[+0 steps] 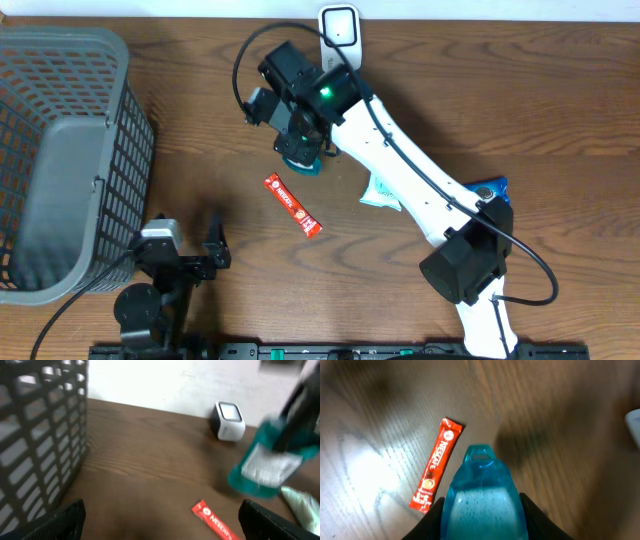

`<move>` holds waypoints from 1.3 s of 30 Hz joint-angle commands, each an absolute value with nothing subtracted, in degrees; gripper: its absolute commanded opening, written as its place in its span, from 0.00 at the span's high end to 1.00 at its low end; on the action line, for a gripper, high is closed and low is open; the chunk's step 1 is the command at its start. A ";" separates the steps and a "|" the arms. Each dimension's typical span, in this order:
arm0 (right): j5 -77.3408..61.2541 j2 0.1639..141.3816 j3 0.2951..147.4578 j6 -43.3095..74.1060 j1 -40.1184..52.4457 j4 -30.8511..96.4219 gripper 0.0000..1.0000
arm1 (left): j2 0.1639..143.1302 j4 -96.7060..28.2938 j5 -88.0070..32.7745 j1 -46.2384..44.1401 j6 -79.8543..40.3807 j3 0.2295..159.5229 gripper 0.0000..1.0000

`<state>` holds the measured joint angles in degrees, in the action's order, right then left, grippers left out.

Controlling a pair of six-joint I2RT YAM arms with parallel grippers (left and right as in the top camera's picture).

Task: Scan the item barcode
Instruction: 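Lower the right gripper onto the teal bottle and grasp it, then lift the teal bottle with the right gripper toward the scanner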

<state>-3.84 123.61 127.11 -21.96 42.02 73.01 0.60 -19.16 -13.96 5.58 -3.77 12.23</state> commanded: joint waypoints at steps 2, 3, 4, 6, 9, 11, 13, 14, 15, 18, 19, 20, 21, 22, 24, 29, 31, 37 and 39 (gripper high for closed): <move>-4.60 122.45 132.42 -21.23 41.67 74.61 0.92 | 0.23 -17.12 -21.52 5.72 2.98 8.82 0.02; -4.60 122.45 133.03 -21.21 41.67 74.85 0.92 | 0.23 -16.49 -22.81 5.72 2.96 8.03 0.02; -4.60 122.45 133.58 -21.10 41.67 75.11 0.92 | 0.23 -16.01 -23.86 5.72 2.96 7.25 0.02; -4.60 122.45 134.23 -20.58 41.67 75.46 0.92 | 0.23 -15.90 -23.94 5.72 2.94 6.15 0.02; -4.58 122.45 134.28 -20.60 41.67 76.09 0.94 | 0.23 -15.44 -23.77 5.72 2.74 4.95 0.02; -4.58 122.45 134.28 -20.60 41.67 76.09 0.94 | 0.23 -15.05 -23.49 5.72 2.72 4.91 0.02; -4.56 122.39 134.56 -20.60 41.67 76.14 0.94 | 0.23 -15.05 -23.29 5.72 2.74 4.86 0.02; -4.58 122.37 134.74 -20.60 41.67 76.14 0.95 | 0.23 -15.03 -23.29 5.72 2.74 4.86 0.02; -4.58 122.37 135.04 -20.58 41.67 76.18 0.95 | 0.23 -15.03 -23.09 5.72 2.74 4.86 0.02; -4.60 122.34 136.25 -20.12 41.67 76.77 0.96 | 0.23 -15.11 -22.70 5.72 2.74 4.86 0.02; -4.62 122.34 136.73 -19.44 41.67 77.01 0.96 | 0.23 -15.16 -22.72 5.72 2.72 4.86 0.02; -4.62 122.34 137.14 -18.57 41.67 77.32 0.96 | 0.23 -15.16 -22.72 5.72 2.72 4.86 0.02; -4.62 122.34 137.60 -17.45 41.67 77.78 0.96 | 0.23 -15.14 -22.74 5.72 2.74 4.86 0.02; -4.62 122.34 137.99 -16.56 41.67 78.37 0.96 | 0.23 -15.11 -22.72 5.72 2.76 4.86 0.02; -4.64 122.34 138.67 -13.30 41.65 79.81 0.95 | 0.23 -15.11 -22.74 5.72 2.76 4.86 0.02; -16.34 122.34 138.74 -10.31 40.07 84.49 0.97 | 0.23 -15.11 -22.72 5.72 2.76 4.86 0.02; -21.87 122.34 138.74 -10.31 38.50 85.84 0.99 | 0.23 -15.11 -22.72 5.72 2.76 4.86 0.02; -31.59 122.37 138.61 -10.35 32.77 87.72 0.98 | 0.23 -15.11 -22.74 5.72 2.76 4.86 0.02; -34.44 122.37 138.58 -10.35 30.65 88.62 0.97 | 0.23 -15.11 -22.74 5.72 2.76 4.86 0.02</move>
<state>-25.17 123.61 136.88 -11.38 33.78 88.03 0.67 -15.11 -22.37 5.58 1.78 6.24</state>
